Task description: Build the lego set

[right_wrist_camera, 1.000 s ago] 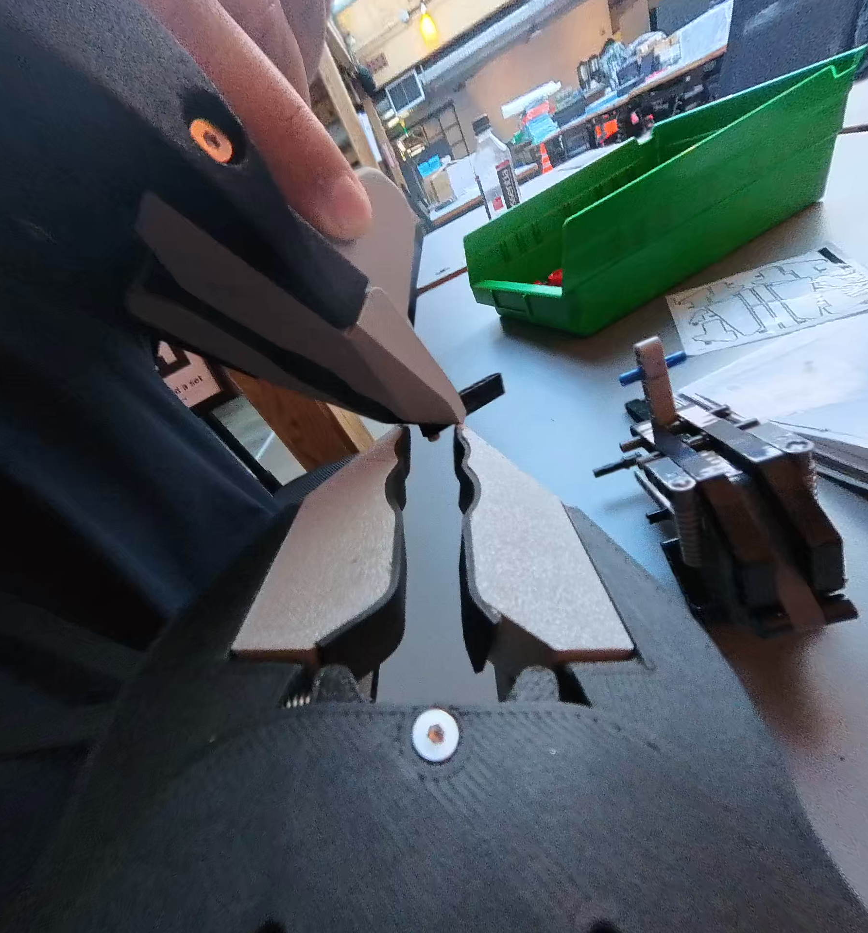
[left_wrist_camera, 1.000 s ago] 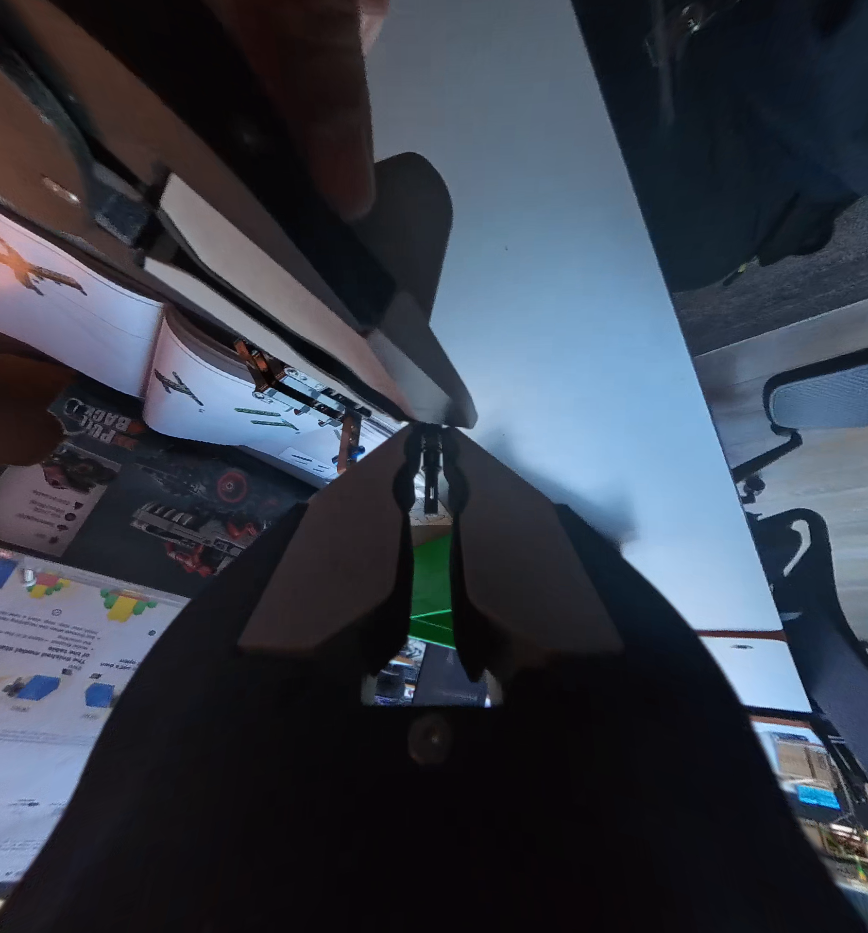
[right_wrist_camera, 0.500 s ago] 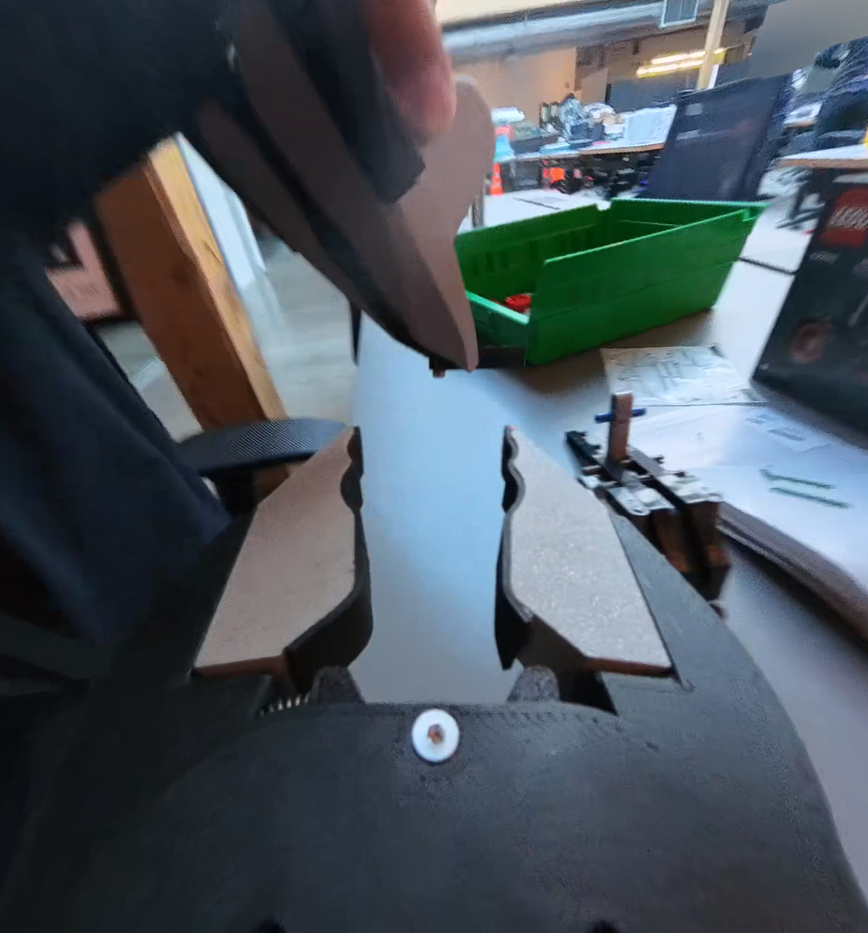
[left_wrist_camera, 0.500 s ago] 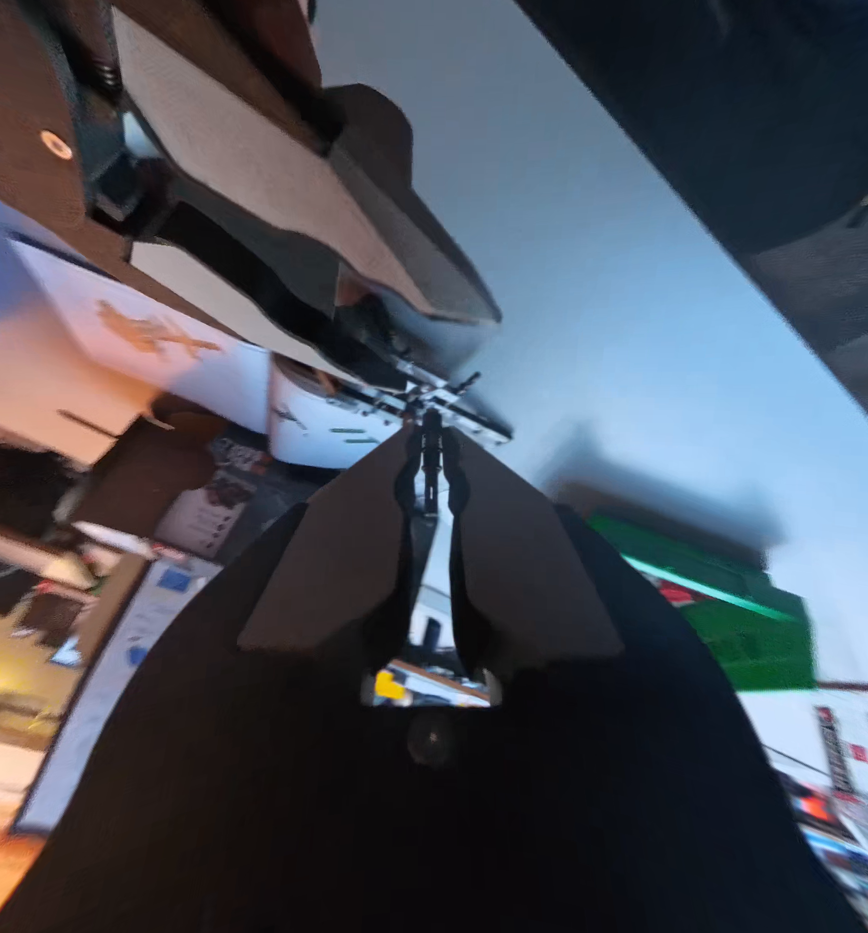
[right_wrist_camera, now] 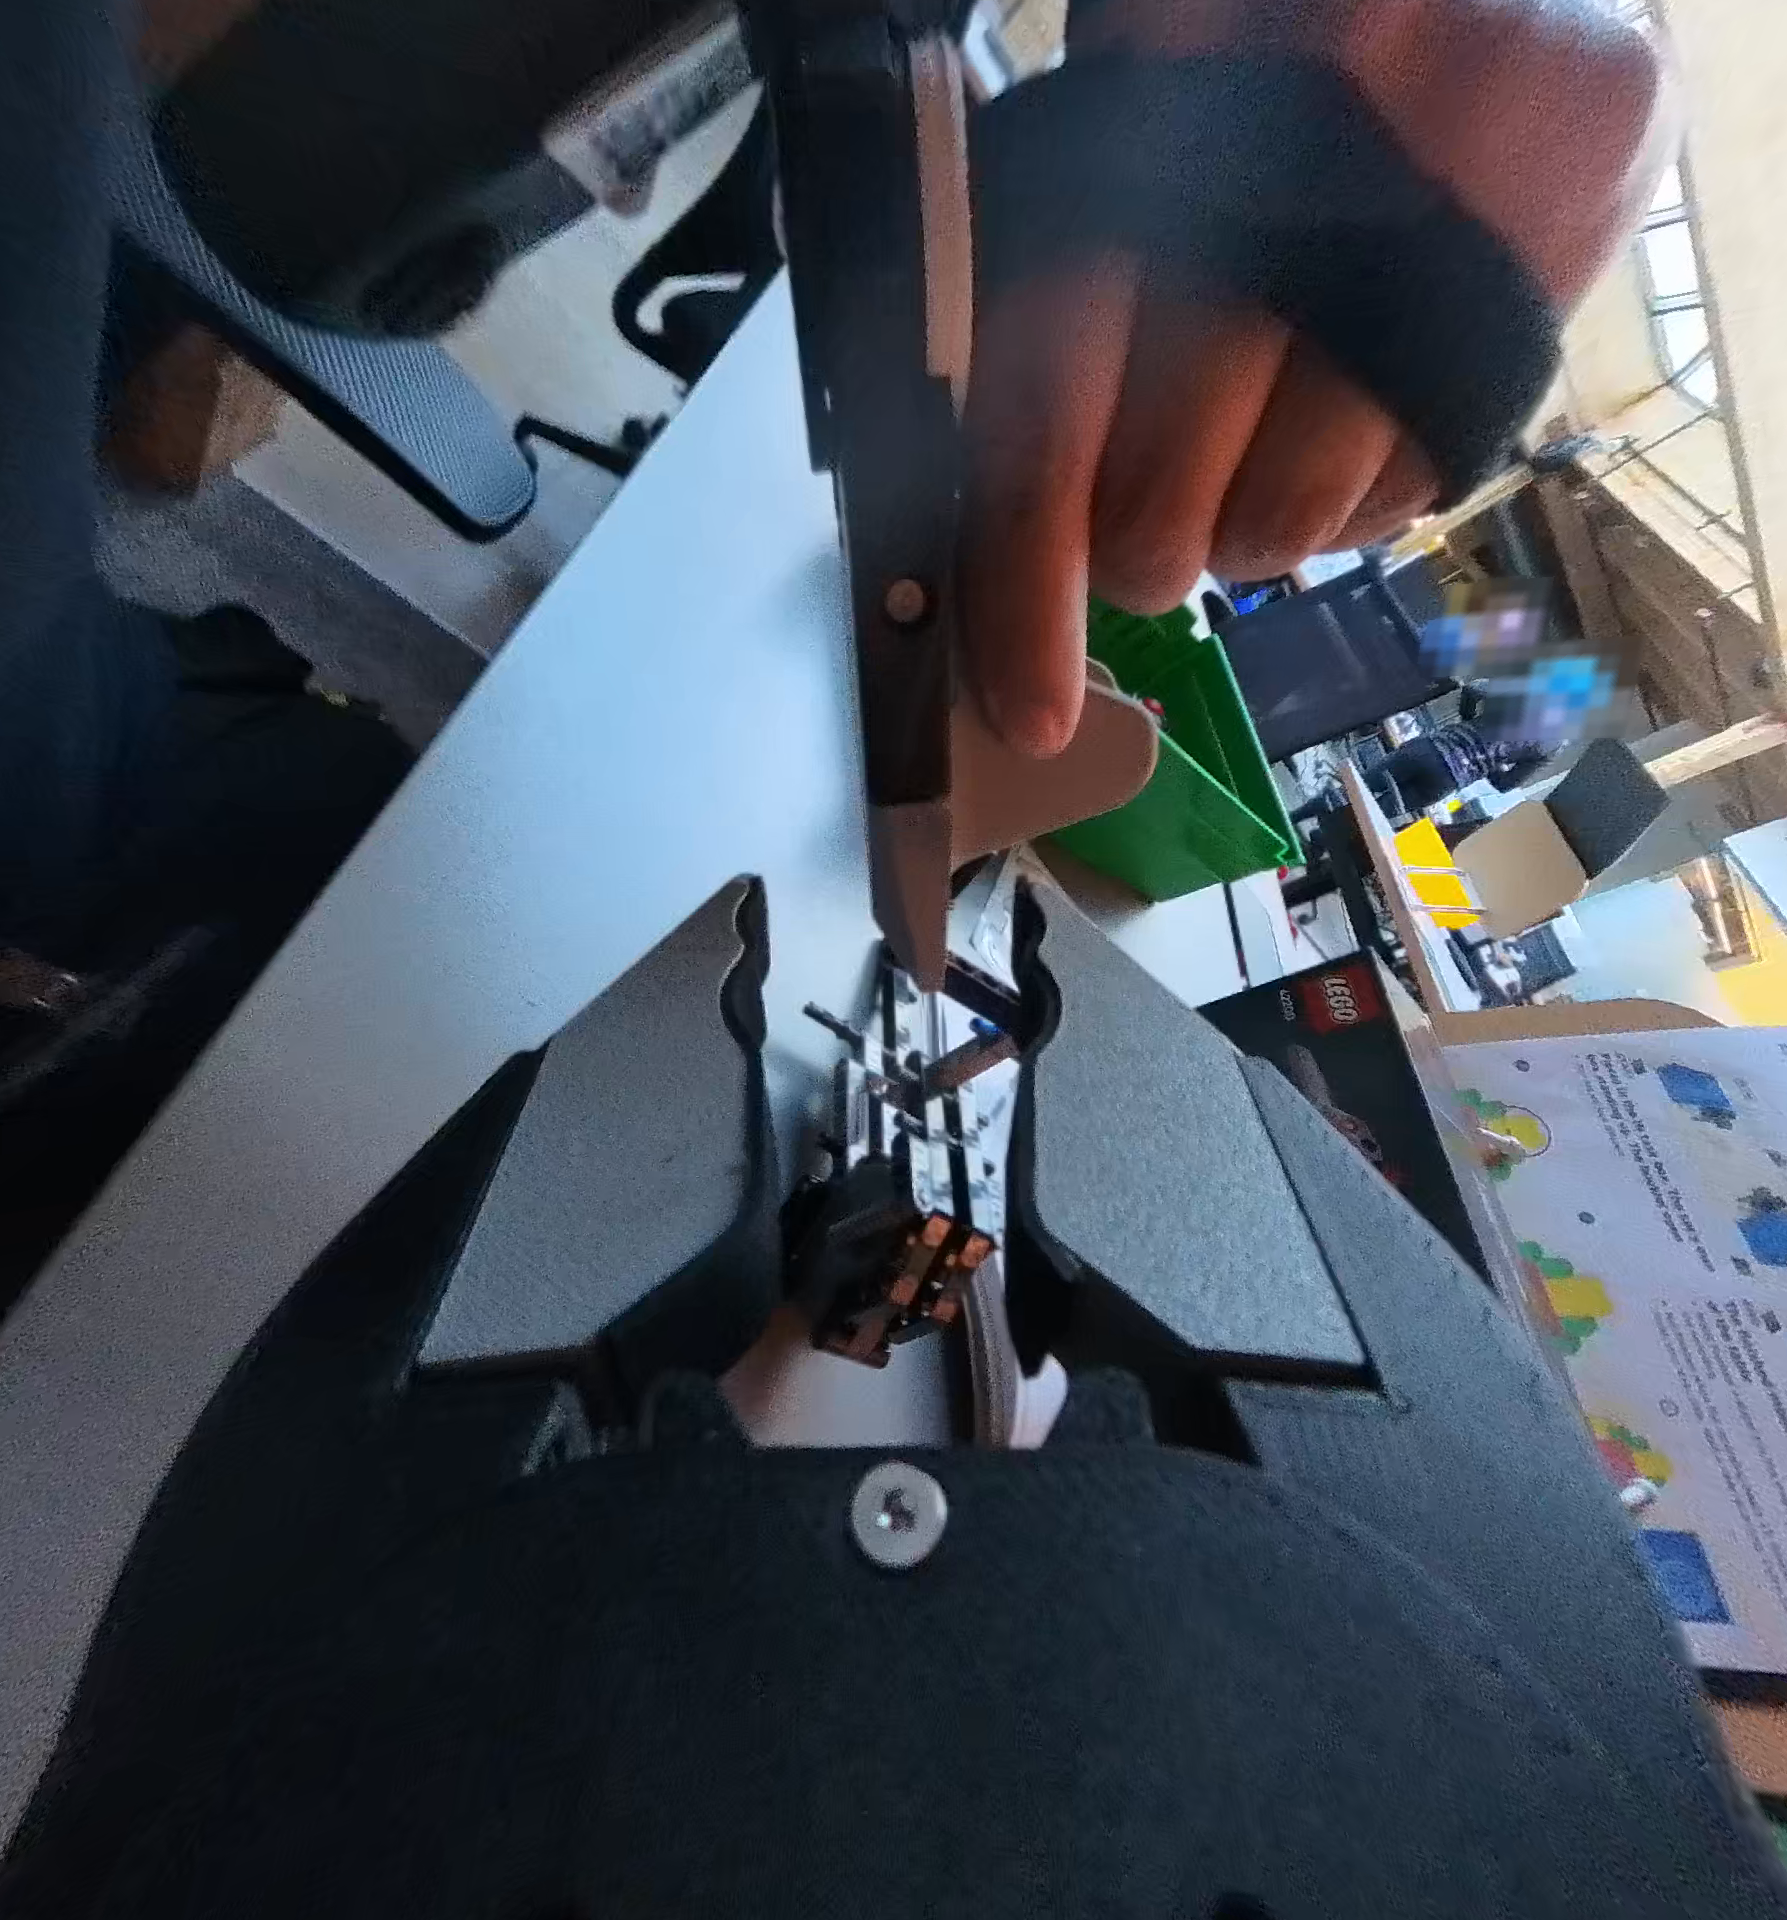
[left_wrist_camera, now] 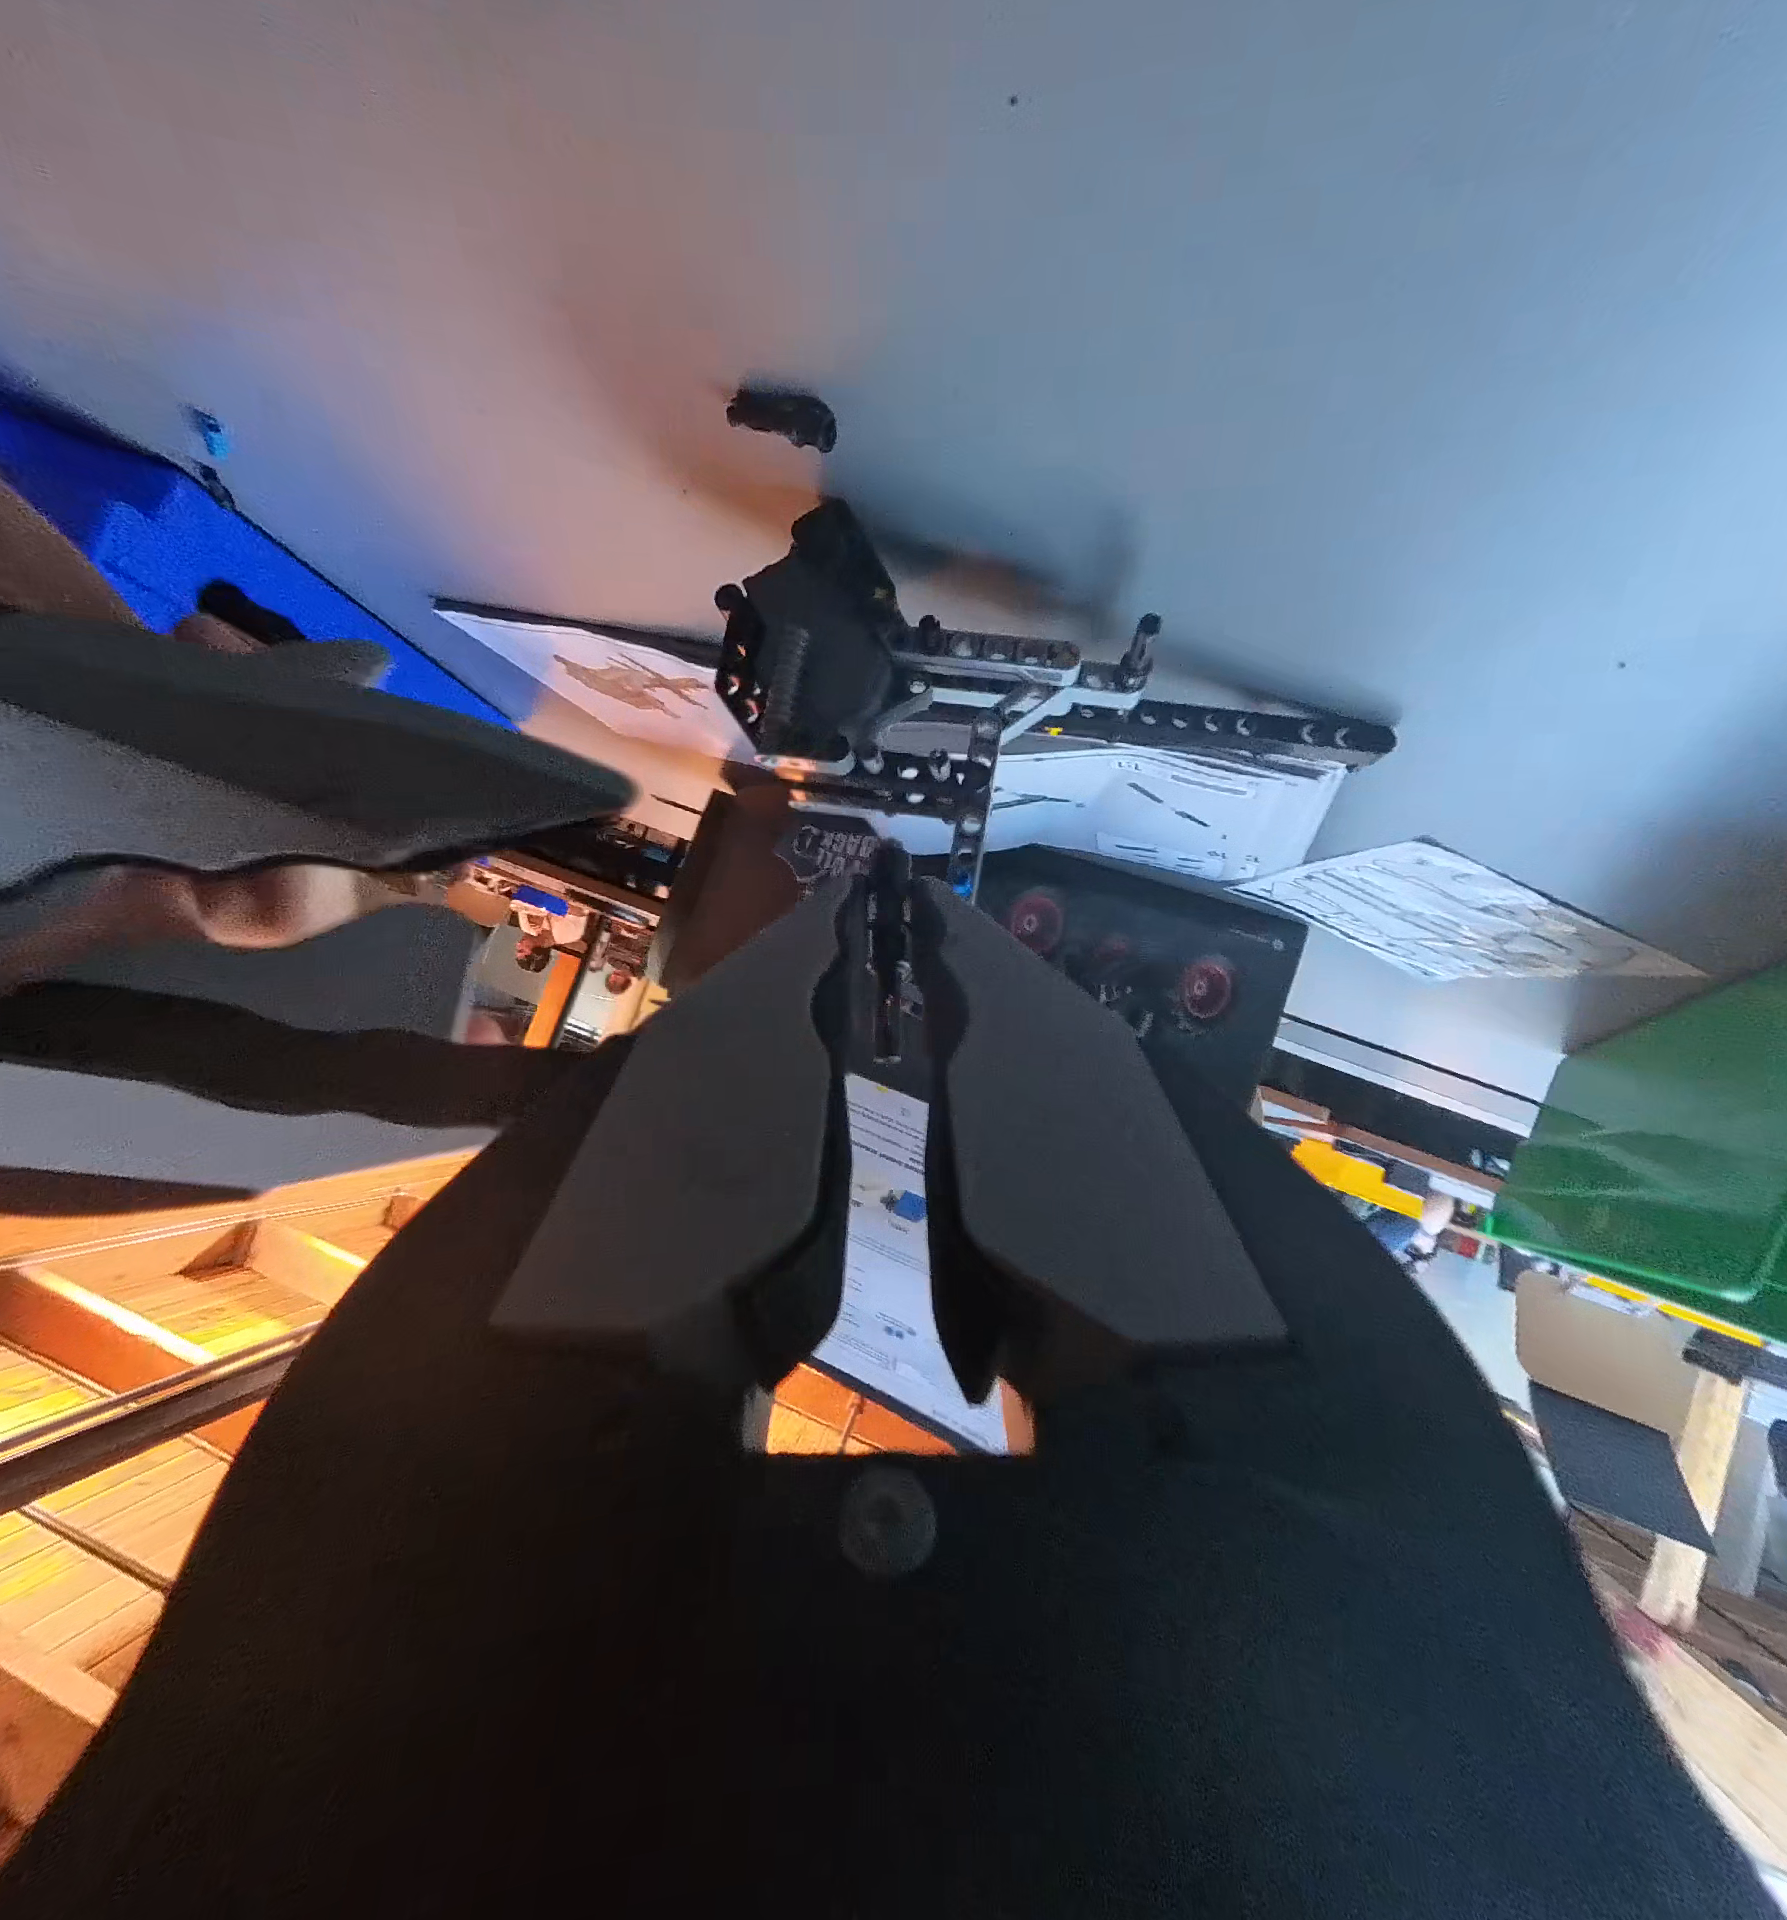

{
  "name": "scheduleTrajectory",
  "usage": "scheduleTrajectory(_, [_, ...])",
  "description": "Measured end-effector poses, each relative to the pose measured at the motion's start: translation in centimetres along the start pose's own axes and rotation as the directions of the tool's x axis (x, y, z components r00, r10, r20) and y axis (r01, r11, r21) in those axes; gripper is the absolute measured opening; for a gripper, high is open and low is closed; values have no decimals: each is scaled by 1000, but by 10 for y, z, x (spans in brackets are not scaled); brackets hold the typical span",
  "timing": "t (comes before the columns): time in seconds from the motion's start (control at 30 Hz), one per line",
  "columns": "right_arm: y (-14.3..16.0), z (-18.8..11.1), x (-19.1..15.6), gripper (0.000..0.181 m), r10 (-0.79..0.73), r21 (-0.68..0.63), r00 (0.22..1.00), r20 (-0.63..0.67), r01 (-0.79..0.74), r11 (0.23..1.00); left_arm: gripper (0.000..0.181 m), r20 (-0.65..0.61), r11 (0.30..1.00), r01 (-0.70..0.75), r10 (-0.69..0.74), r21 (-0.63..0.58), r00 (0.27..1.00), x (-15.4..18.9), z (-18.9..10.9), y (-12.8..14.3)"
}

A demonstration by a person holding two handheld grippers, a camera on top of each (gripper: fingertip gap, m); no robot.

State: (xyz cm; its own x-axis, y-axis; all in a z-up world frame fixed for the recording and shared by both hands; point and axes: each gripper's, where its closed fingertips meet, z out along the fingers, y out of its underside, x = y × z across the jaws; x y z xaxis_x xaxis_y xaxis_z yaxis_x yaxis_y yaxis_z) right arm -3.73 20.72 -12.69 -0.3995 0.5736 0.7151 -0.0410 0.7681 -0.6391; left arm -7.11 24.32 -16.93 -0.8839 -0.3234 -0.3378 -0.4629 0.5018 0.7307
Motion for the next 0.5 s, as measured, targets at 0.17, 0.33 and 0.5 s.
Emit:
scheduleTrajectory(0.17, [28, 19, 8, 60, -103, -125, 994, -19, 100, 987, 5, 90, 999, -9, 6, 35, 996, 4, -3, -9])
scheduleTrajectory(0.33, [54, 35, 13, 47, -270, -274, 961, -58, 244, 930, 6, 144, 998, -54, 47, 44, 988, 13, 2, -12])
scheduleTrajectory(0.5, [65, 50, 20, 43, -463, -372, 877, -128, 390, 842, 5, 170, 994, -72, 57, 80, 984, 16, 1, -14])
